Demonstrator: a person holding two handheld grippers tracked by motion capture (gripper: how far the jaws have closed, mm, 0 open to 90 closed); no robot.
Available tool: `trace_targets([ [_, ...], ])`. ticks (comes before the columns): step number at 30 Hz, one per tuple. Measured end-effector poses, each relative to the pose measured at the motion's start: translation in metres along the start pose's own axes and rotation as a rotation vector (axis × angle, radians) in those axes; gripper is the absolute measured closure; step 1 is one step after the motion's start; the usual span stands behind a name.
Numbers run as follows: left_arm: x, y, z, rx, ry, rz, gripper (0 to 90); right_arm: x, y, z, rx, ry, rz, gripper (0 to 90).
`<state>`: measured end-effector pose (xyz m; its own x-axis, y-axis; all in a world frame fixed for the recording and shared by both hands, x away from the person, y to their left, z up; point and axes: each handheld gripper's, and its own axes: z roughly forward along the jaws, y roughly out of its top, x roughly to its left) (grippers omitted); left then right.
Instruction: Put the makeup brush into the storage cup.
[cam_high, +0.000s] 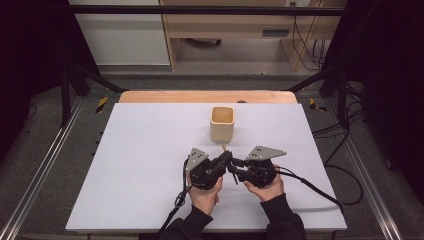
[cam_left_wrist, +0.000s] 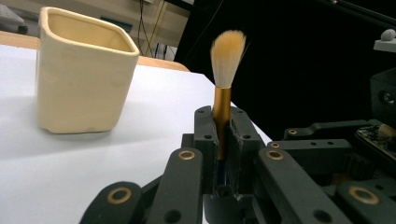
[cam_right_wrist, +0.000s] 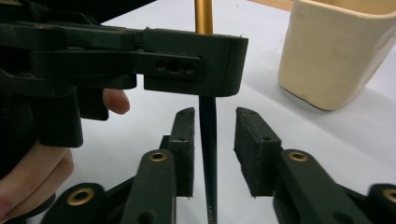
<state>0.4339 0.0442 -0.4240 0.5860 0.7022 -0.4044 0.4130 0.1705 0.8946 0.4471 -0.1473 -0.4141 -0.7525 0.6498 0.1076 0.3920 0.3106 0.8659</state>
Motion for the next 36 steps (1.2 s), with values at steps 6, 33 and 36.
trace_targets([
  [6,0.0,0.0,0.001,0.005,-0.002,-0.007,82.9,0.001,0.0,0.0,0.003,0.019,0.006,82.8],
  [33,0.027,0.035,-0.031,0.061,-0.029,0.15,42.5,-0.006,0.004,-0.002,-0.009,-0.048,0.023,83.6],
  [36,0.035,0.038,-0.039,0.069,-0.019,0.168,38.5,-0.008,0.005,-0.004,-0.019,-0.055,0.021,83.6],
])
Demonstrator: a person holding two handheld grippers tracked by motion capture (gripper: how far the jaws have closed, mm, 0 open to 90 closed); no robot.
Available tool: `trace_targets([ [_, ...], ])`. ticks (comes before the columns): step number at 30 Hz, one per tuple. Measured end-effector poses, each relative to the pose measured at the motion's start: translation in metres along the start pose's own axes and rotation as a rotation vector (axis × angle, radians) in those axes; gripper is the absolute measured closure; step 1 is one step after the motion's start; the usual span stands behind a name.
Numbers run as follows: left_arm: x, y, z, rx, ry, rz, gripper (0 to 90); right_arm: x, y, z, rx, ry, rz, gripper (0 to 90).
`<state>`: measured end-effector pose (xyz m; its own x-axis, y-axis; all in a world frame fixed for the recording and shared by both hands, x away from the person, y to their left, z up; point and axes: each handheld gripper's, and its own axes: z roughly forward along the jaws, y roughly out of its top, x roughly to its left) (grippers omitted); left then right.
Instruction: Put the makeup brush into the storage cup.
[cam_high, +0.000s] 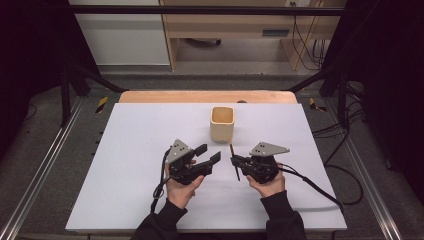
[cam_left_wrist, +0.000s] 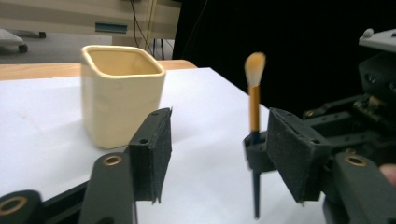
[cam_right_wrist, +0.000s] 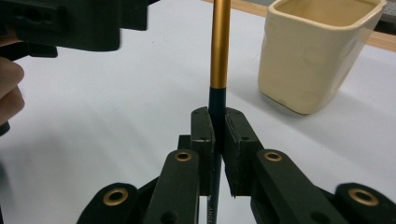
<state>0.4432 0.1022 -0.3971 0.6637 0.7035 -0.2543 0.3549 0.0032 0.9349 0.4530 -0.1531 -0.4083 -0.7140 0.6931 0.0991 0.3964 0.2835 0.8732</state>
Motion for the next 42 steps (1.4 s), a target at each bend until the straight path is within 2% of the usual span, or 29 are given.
trace_targets([
  [1,0.0,0.0,0.0,0.0,0.0,0.0,37.6,0.0,0.0,0.0,-0.003,-0.003,0.001,83.6],
  [2,0.008,0.0,-0.005,0.018,0.001,0.0,36.1,-0.001,0.001,-0.001,-0.007,-0.003,-0.001,83.6],
  [4,0.013,-0.001,-0.01,0.028,0.02,0.022,34.5,-0.001,0.002,-0.002,-0.013,-0.006,0.001,83.6],
  [7,0.021,-0.003,-0.017,0.045,0.022,0.027,31.4,-0.002,0.003,-0.003,-0.023,-0.014,0.001,83.6],
  [9,0.023,-0.003,-0.019,0.051,0.029,0.039,29.0,-0.002,0.003,-0.005,-0.029,-0.015,0.003,83.5],
  [11,0.03,-0.005,-0.028,0.068,0.038,0.062,26.6,-0.003,0.004,-0.006,-0.041,-0.016,0.003,83.5],
  [16,0.042,-0.01,-0.04,0.075,0.059,0.071,22.8,-0.005,0.007,-0.009,-0.063,-0.022,0.012,83.5],
  [18,0.05,-0.014,-0.048,0.095,0.09,0.089,20.0,-0.006,0.008,-0.01,-0.077,-0.024,0.015,83.5],
  [19,0.05,-0.014,-0.048,0.095,0.09,0.089,19.5,-0.006,0.009,-0.01,-0.079,-0.027,0.021,83.5],
  [23,0.064,-0.019,-0.06,0.109,0.115,0.066,17.0,-0.009,0.011,-0.011,-0.097,-0.032,0.026,83.5],
  [36,0.088,-0.027,-0.075,0.158,0.184,0.084,11.1,-0.021,0.019,-0.007,-0.162,-0.061,0.066,83.4],
  [42,0.095,-0.026,-0.08,0.162,0.203,0.077,11.1,-0.027,0.027,-0.005,-0.184,-0.082,0.075,83.4],
])
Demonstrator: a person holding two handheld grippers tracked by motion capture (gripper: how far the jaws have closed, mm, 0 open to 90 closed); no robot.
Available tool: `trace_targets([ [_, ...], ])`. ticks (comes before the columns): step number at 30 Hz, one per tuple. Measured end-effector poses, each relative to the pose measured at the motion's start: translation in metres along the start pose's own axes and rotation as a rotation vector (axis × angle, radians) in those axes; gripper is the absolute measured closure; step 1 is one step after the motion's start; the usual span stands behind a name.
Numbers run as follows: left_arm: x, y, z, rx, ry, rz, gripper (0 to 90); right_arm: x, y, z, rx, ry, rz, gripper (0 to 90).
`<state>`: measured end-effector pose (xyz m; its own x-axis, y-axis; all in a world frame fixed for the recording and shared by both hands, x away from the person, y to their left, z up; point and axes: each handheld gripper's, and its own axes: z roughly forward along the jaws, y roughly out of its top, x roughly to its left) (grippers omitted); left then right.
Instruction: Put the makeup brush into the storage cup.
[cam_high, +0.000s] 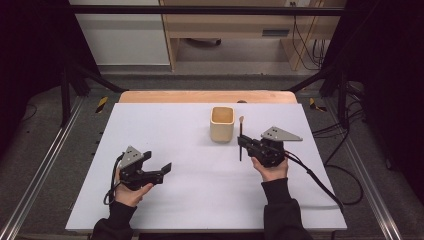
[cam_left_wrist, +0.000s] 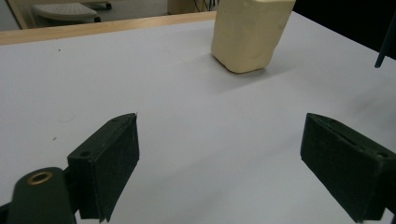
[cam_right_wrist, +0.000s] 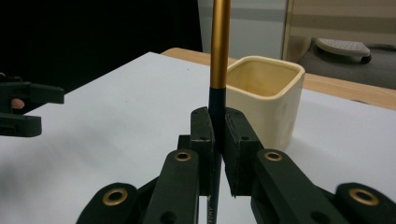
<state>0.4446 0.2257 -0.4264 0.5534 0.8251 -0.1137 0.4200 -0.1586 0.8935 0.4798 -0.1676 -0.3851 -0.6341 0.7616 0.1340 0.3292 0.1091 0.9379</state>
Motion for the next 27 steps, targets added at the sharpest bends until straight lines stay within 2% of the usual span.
trace_targets([
  [9,0.007,-0.001,-0.002,0.012,0.022,0.002,11.0,-0.006,0.016,0.01,-0.018,-0.022,-0.004,83.4],
  [17,0.011,-0.001,-0.003,0.014,0.025,-0.008,11.1,-0.009,0.023,0.019,-0.027,-0.033,0.002,83.3],
  [27,0.013,-0.002,-0.002,0.024,0.037,-0.008,11.1,-0.016,0.037,0.029,-0.028,-0.07,-0.02,83.4],
])
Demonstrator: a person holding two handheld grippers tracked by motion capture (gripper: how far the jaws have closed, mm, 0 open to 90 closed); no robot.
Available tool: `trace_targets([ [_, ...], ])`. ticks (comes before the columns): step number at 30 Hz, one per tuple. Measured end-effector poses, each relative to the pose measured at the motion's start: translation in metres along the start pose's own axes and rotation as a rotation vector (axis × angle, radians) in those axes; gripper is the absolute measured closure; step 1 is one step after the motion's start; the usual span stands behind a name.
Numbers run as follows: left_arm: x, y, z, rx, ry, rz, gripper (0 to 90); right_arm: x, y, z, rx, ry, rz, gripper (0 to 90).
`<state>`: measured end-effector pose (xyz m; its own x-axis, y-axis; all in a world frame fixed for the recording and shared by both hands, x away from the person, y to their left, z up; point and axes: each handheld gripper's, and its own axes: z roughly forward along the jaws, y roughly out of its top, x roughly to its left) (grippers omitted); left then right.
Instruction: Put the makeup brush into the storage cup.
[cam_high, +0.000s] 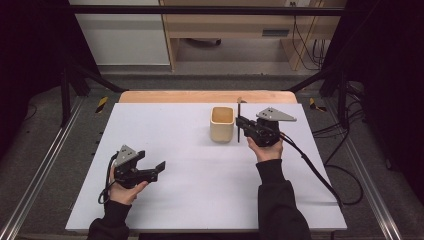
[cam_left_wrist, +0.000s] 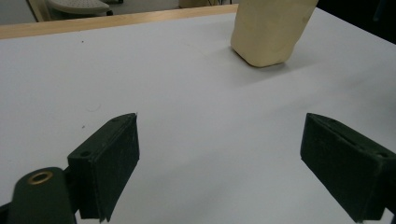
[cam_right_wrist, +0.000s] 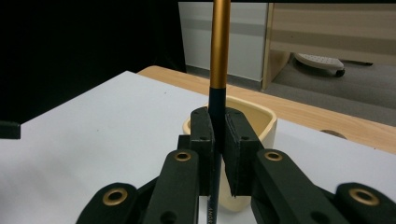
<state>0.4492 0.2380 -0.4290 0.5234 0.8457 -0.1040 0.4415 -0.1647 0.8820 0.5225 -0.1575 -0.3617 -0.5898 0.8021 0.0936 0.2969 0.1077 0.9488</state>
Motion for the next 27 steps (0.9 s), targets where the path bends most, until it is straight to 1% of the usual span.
trace_targets([
  [2,0.0,0.0,0.001,0.002,0.002,0.004,11.1,-0.002,0.005,0.002,-0.002,-0.015,0.005,83.4],
  [5,0.0,-0.001,0.002,0.008,0.004,0.008,10.9,-0.005,0.008,0.004,-0.007,-0.022,0.01,83.4],
  [8,0.0,-0.001,0.002,0.009,0.004,0.008,10.8,-0.006,0.01,0.006,-0.006,-0.022,0.009,83.4],
  [10,0.0,-0.001,0.002,0.012,0.008,0.012,10.7,-0.005,0.013,0.01,-0.008,-0.022,0.02,83.4],
  [14,0.001,-0.002,0.002,0.015,0.01,0.013,10.6,-0.005,0.016,0.013,-0.013,-0.021,0.015,83.4],
  [17,0.001,-0.002,0.002,0.02,0.012,0.016,10.5,-0.005,0.021,0.016,-0.027,-0.023,0.024,83.4],
  [22,0.001,-0.002,0.003,0.019,0.01,0.014,10.5,-0.004,0.027,0.02,-0.04,-0.022,0.023,83.3],
  [23,0.001,-0.002,0.004,0.027,0.012,0.018,10.3,-0.004,0.03,0.024,-0.041,-0.021,0.027,83.4],
  [25,0.0,-0.002,0.004,0.028,0.011,0.02,10.3,-0.003,0.032,0.026,-0.04,-0.023,0.026,83.4],
  [27,0.001,-0.002,0.003,0.024,0.011,0.018,10.3,-0.002,0.035,0.032,-0.041,-0.023,0.025,83.4],
])
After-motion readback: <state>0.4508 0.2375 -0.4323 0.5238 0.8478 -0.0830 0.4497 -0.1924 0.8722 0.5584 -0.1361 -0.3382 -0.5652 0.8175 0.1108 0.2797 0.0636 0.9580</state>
